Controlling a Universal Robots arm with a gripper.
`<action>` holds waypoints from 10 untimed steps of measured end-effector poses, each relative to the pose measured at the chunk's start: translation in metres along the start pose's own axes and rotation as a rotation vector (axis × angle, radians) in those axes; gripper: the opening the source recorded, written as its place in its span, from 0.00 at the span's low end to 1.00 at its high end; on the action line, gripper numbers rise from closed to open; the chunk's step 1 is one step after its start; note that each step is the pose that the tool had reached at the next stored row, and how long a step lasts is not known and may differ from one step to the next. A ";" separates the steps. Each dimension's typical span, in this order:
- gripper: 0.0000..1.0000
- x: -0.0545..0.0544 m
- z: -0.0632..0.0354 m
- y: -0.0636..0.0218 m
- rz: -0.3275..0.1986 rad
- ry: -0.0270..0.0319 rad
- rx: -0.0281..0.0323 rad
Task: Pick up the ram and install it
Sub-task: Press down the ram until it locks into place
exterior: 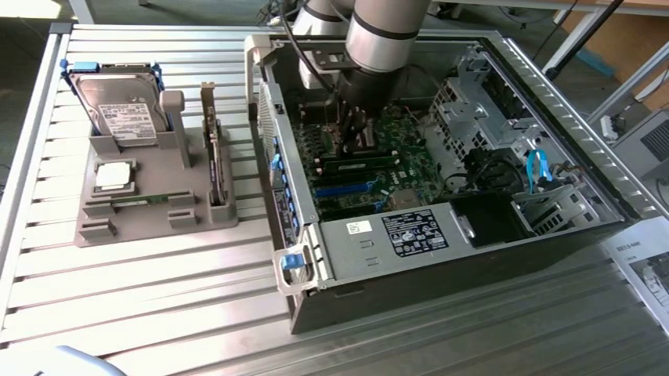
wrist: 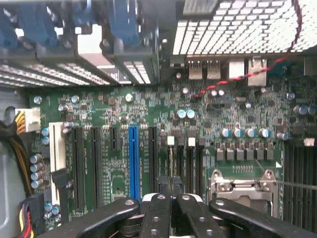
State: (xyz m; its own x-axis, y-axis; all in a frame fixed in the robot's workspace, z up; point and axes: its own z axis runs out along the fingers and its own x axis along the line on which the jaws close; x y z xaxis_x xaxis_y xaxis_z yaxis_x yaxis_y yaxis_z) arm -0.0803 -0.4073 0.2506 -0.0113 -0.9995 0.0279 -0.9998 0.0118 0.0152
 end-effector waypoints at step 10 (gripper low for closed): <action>0.10 0.000 0.0007 0.0185 0.000 -0.0001 0.0001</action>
State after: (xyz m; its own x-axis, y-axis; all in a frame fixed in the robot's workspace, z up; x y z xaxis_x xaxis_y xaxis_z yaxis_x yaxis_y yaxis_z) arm -0.0989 -0.4073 0.2502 -0.0113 -0.9995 0.0278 -0.9998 0.0117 0.0151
